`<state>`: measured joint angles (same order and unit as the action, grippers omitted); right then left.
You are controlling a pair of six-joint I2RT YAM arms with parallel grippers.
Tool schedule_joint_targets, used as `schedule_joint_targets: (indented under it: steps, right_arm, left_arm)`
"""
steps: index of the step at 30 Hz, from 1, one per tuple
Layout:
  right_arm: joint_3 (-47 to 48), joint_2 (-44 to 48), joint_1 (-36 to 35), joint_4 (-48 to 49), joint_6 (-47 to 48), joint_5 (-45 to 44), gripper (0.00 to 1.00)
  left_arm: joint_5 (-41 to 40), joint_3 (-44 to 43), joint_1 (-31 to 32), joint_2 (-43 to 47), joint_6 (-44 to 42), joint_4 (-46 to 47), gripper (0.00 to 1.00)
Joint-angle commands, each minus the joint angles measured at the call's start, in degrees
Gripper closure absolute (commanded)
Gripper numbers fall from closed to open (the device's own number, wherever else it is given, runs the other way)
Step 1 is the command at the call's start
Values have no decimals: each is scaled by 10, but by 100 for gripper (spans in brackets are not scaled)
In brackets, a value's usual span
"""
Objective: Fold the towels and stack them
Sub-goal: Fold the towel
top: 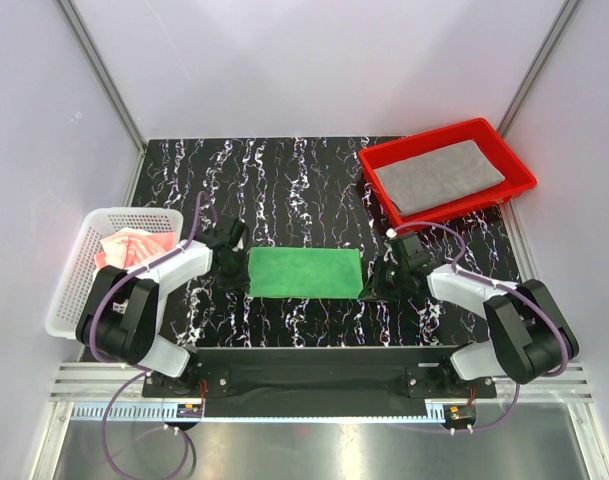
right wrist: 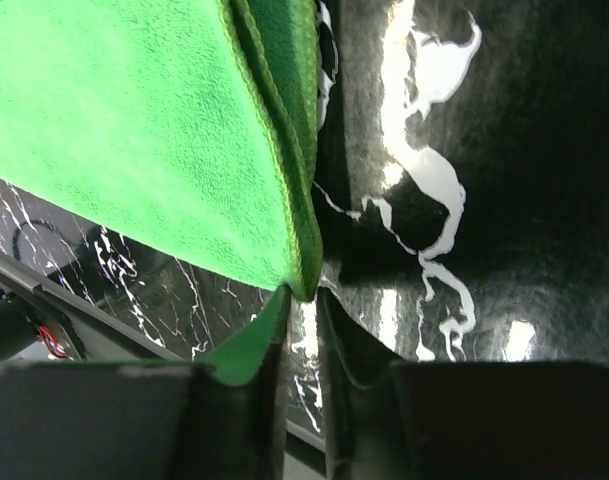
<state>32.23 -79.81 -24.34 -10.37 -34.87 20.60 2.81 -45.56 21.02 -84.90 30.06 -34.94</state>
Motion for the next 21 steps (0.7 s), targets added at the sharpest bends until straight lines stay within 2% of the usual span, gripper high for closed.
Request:
schedule_joint_targets:
  steps: [1,3,5,7,9,10,12,14,19,21]
  right_arm:
    - [23,37,-2,-37,6,-9,75]
    - [45,68,-2,-72,6,-30,69]
    - [75,83,-2,-109,6,-42,68]
    - [92,80,-2,-106,7,-60,68]
    - [118,47,-2,-86,22,-65,68]
    - [128,30,-2,-57,30,-61,70]
    - [157,-28,-2,-26,45,-44,72]
    - [188,-86,0,12,61,-52,77]
    - [230,-174,18,35,98,-80,78]
    - [251,-208,21,33,117,-85,78]
  left_arm:
    - [-38,-23,3,6,-1,-13,67]
    - [-63,-72,2,7,-9,-38,65]
    - [-100,-121,3,15,-18,-68,64]
    - [-106,-142,3,22,-22,-69,64]
    - [-79,-162,3,20,-30,-37,63]
    - [-35,-163,2,16,-33,-19,62]
    - [-15,-170,-2,-17,-35,13,62]
    - [-13,-181,-11,-66,-35,26,63]
    - [1,-186,-44,-149,-25,55,63]
    - [-4,-196,-55,-174,-20,39,64]
